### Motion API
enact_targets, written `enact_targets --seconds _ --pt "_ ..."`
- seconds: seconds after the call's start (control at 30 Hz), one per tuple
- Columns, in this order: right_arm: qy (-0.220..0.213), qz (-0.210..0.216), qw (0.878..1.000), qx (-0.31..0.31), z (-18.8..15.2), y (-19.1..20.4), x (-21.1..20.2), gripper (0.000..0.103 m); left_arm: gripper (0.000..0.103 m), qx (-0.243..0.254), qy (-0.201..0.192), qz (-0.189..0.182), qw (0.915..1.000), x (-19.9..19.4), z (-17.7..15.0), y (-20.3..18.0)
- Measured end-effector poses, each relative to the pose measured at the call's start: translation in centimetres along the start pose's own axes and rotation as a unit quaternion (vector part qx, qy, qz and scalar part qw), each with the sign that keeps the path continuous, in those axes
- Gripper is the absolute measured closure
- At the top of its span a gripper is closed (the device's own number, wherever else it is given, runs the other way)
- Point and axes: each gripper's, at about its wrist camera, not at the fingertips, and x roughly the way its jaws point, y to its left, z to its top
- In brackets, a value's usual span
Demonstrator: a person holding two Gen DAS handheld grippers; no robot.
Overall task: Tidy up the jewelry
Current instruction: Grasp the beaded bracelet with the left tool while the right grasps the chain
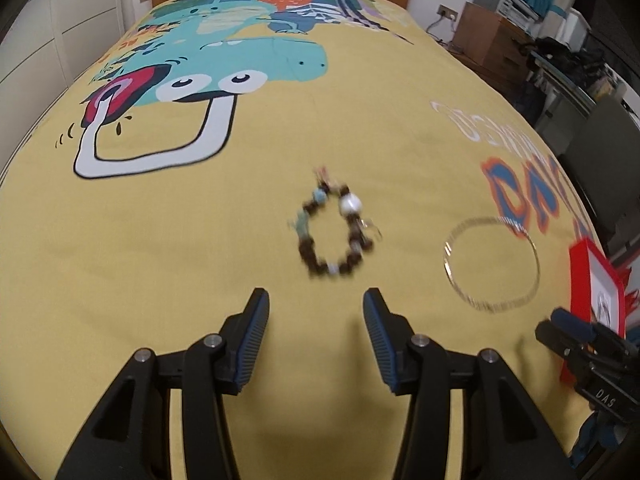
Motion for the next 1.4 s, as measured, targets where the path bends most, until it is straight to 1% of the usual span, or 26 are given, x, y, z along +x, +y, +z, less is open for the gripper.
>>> enact_targets --seconds 0.1,0.3,0.4,0.63,0.67,0.73,0.77,0.8,0.83,0.87,0.9,0.93,0.97,1.0,1.23,1.4 --pt "0.006 -0.025 1.0 0.012 1.4 -0.9 1.2 0.051 0.056 0.0 0.001 -0.009 1.0 0.9 1.5 0.0" --pt "0.012 -0.036 0.998 0.045 3.3 -2.7 2.8 0.047 0.056 0.027 0.008 -0.014 0.9995 3.2 3.0 -1.5" --pt "0.018 -0.037 0.998 0.057 3.9 -3.3 3.7 0.046 0.056 0.044 0.017 -0.001 0.9989 4.6 3.1 -2.1" --pt "0.04 -0.057 0.996 0.064 5.3 -3.5 5.8 0.046 0.055 0.054 0.036 0.011 0.9978 7.0 3.0 -2.0" --pt "0.042 -0.058 0.995 0.067 5.4 -3.6 6.2 0.048 0.055 0.057 0.034 0.013 0.9977 7.1 3.0 -2.1" --pt "0.039 -0.055 0.995 0.076 5.4 -3.8 6.3 0.064 0.055 0.059 0.03 0.017 0.9976 7.1 2.9 -2.2" --pt "0.038 -0.053 0.995 0.078 5.3 -3.9 6.4 0.081 0.055 0.061 0.028 0.019 0.9976 7.0 2.8 -2.3" --pt "0.038 -0.05 0.995 0.079 5.1 -3.8 6.5 0.095 0.056 0.062 0.024 0.02 0.9976 7.0 2.7 -2.3" --pt "0.037 -0.041 0.995 0.083 4.9 -3.8 6.5 0.097 0.057 0.062 0.021 0.021 0.9976 6.8 2.5 -2.3" --pt "0.036 -0.029 0.995 0.087 4.7 -3.7 6.6 0.099 0.063 0.063 0.017 0.025 0.9976 6.7 2.3 -2.4" --pt "0.032 -0.019 0.996 0.086 4.5 -3.6 6.5 0.099 0.074 0.065 0.014 0.03 0.9973 6.6 2.2 -2.4" --pt "0.029 -0.013 0.996 0.085 4.3 -3.3 6.3 0.1 0.078 0.068 0.012 0.035 0.997 6.5 2.0 -2.4" --pt "0.023 -0.001 0.996 0.083 4.1 -3.0 6.0 0.1 0.089 0.068 0.01 0.039 0.9969 6.3 1.9 -2.4" --pt "0.02 0.0 0.997 0.079 3.9 -2.8 5.8 0.1 0.091 0.066 0.01 0.04 0.997 6.1 1.8 -2.3" --pt "-0.03 0.028 0.998 0.05 3.6 -0.2 2.9 0.1 0.091 0.051 -0.004 0.033 0.9981 3.6 1.5 -1.4" --pt "-0.061 0.053 0.996 0.043 3.6 1.0 -0.7 0.1 0.092 0.043 -0.018 0.028 0.9985 0.9 0.9 -1.3"
